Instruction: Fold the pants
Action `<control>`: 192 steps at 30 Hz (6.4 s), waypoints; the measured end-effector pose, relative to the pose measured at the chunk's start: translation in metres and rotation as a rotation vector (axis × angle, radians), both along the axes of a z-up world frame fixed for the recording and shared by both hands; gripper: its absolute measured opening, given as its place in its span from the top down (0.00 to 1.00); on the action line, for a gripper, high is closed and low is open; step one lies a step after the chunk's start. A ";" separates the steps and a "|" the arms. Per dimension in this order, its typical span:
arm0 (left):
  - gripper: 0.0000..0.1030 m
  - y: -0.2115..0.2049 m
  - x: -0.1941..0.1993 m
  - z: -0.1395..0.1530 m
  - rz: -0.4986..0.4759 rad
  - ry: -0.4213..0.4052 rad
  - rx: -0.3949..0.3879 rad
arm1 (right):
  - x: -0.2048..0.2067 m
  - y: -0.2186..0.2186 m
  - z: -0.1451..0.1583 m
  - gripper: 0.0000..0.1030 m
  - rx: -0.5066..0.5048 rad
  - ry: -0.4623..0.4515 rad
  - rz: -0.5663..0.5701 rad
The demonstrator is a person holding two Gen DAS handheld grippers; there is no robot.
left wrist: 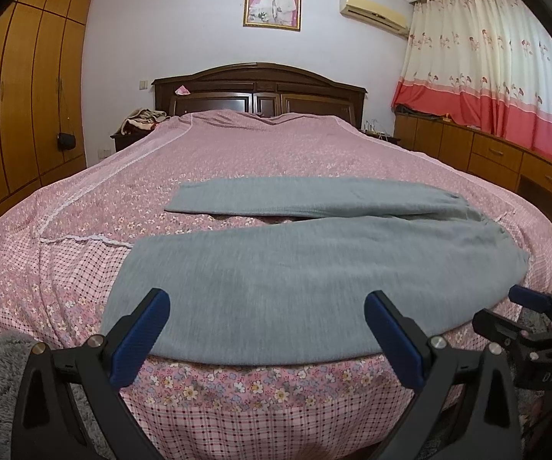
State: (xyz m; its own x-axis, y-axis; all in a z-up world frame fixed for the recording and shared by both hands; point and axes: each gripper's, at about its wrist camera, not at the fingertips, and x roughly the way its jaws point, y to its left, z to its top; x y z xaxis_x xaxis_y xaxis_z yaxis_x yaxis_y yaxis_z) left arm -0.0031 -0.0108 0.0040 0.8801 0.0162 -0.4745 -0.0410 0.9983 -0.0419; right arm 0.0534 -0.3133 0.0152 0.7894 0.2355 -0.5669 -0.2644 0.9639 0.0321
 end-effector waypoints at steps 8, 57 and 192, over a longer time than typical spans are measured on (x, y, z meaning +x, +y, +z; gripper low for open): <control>0.00 -0.003 0.000 -0.002 -0.003 0.008 0.005 | 0.001 -0.003 -0.002 0.00 0.040 -0.003 0.020; 0.00 -0.013 0.011 -0.008 -0.025 0.059 0.034 | 0.011 -0.018 -0.005 0.00 0.183 0.002 0.068; 0.98 -0.111 -0.038 -0.119 -0.634 0.183 1.165 | 0.009 0.007 -0.093 0.97 -1.477 -0.605 0.811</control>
